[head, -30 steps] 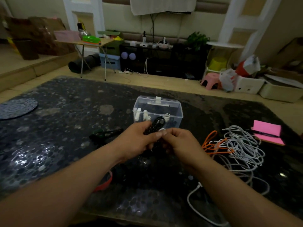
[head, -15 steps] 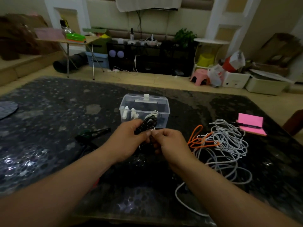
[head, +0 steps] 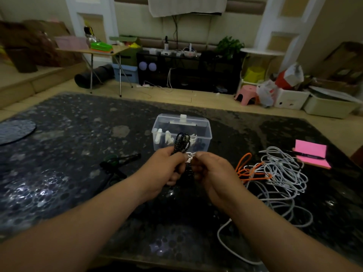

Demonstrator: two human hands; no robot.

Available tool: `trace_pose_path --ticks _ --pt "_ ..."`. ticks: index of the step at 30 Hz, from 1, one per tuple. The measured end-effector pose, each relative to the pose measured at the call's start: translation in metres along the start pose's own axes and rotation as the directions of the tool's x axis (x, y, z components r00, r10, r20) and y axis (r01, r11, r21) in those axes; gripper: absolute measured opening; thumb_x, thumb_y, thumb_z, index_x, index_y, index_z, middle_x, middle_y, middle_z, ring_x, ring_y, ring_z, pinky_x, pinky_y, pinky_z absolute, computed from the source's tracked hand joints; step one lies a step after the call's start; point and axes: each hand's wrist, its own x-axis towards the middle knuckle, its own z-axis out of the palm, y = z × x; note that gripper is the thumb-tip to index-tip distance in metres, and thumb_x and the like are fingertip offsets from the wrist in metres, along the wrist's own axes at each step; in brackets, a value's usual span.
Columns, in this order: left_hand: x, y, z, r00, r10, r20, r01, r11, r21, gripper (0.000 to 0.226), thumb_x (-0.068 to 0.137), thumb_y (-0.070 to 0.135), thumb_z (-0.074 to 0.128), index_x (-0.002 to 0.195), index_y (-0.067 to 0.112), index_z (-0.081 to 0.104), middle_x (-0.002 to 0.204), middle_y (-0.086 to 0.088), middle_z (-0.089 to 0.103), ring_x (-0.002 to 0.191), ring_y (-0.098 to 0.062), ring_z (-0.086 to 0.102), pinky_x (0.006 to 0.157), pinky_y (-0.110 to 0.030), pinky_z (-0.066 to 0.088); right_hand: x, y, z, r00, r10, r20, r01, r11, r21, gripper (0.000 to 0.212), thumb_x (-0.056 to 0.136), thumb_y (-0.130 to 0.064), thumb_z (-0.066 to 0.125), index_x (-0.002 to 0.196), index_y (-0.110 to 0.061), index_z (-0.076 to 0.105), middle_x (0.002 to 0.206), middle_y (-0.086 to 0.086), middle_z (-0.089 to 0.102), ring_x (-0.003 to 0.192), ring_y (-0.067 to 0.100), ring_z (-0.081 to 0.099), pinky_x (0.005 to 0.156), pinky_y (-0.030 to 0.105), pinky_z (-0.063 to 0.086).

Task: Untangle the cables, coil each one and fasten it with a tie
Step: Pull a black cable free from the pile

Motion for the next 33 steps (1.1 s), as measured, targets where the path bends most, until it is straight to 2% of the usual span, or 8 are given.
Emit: trace_pose_path --ticks 5,12,19,22,26,28,30,33 --pt "-0.001 0.001 0.001 0.997 -0.075 0.013 0.076 0.979 -0.189 0.019 0.104 0.013 0.052 0.085 0.012 0.053 0.063 -0.003 0.050 0.044 -0.012 0.034 0.038 -0.022 0.022 -0.003 -0.011 -0.004 0.975 0.080 0.209 -0.086 0.996 0.017 0.024 0.105 -0.014 0.050 0.093 -0.013 0.071 0.076 -0.001 0.070 0.068 0.009 0.058 0.066 0.029 0.041" --pt "-0.005 0.001 0.009 0.995 -0.079 0.062 0.089 0.981 -0.173 0.018 0.105 0.011 0.049 0.087 0.012 0.053 0.060 0.000 0.046 0.044 -0.011 0.032 0.037 -0.020 0.021 0.009 -0.010 -0.010 0.980 0.021 0.200 -0.063 0.976 0.206 0.013 0.096 -0.018 0.057 0.088 -0.011 0.066 0.077 0.002 0.060 0.066 0.010 0.057 0.050 0.022 0.039" --pt "-0.007 0.003 0.006 0.995 -0.073 0.074 0.083 0.986 -0.146 0.025 0.105 0.012 0.049 0.080 0.014 0.050 0.061 0.001 0.047 0.045 -0.012 0.033 0.038 -0.021 0.022 0.007 -0.011 -0.020 0.971 0.081 0.225 -0.111 0.986 0.126 0.022 0.102 -0.016 0.049 0.095 -0.007 0.068 0.083 0.003 0.067 0.063 0.009 0.056 0.044 0.019 0.035" --pt "-0.008 0.003 0.005 0.994 -0.063 0.095 0.076 0.987 -0.144 0.026 0.106 0.013 0.050 0.080 0.015 0.049 0.062 0.001 0.047 0.045 -0.011 0.034 0.037 -0.021 0.024 0.006 -0.014 -0.019 0.970 0.082 0.230 -0.123 0.978 0.166 0.021 0.102 -0.016 0.047 0.101 -0.005 0.064 0.085 0.003 0.067 0.058 0.007 0.052 0.041 0.017 0.031" --pt "-0.009 0.001 0.007 0.988 -0.037 0.152 0.055 0.992 -0.116 0.019 0.106 0.013 0.050 0.089 0.012 0.057 0.064 0.000 0.046 0.046 -0.011 0.033 0.039 -0.020 0.023 0.003 -0.019 -0.017 0.965 0.095 0.243 -0.128 0.984 0.122 0.021 0.104 -0.015 0.042 0.098 -0.005 0.060 0.079 0.002 0.064 0.054 0.007 0.047 0.039 0.017 0.030" --pt "-0.011 0.001 0.006 0.987 -0.015 0.163 0.022 0.999 -0.046 0.014 0.106 0.012 0.050 0.097 0.012 0.060 0.065 0.000 0.046 0.048 -0.011 0.033 0.040 -0.021 0.025 0.004 -0.025 -0.020 0.963 0.129 0.236 -0.118 0.991 -0.059 0.023 0.104 -0.014 0.043 0.094 -0.005 0.062 0.077 0.005 0.065 0.053 0.010 0.049 0.040 0.020 0.032" --pt "-0.014 0.001 0.005 0.986 0.052 0.157 -0.079 0.981 0.175 0.011 0.104 0.011 0.053 0.096 0.012 0.060 0.067 0.002 0.052 0.050 -0.011 0.042 0.045 -0.024 0.033 0.003 -0.033 -0.023 0.949 0.203 0.240 -0.134 0.952 -0.276 0.025 0.103 -0.013 0.044 0.093 -0.004 0.066 0.077 0.009 0.066 0.055 0.014 0.054 0.042 0.022 0.036" --pt "-0.015 -0.006 0.002 0.949 0.222 0.222 -0.313 0.741 0.594 0.005 0.100 0.017 0.058 0.103 0.016 0.062 0.089 0.005 0.068 0.076 -0.009 0.063 0.069 -0.032 0.052 0.000 -0.038 -0.028 0.904 0.321 0.284 -0.182 0.888 -0.422 0.024 0.104 -0.009 0.046 0.108 0.000 0.068 0.079 0.011 0.068 0.061 0.018 0.062 0.047 0.023 0.042"
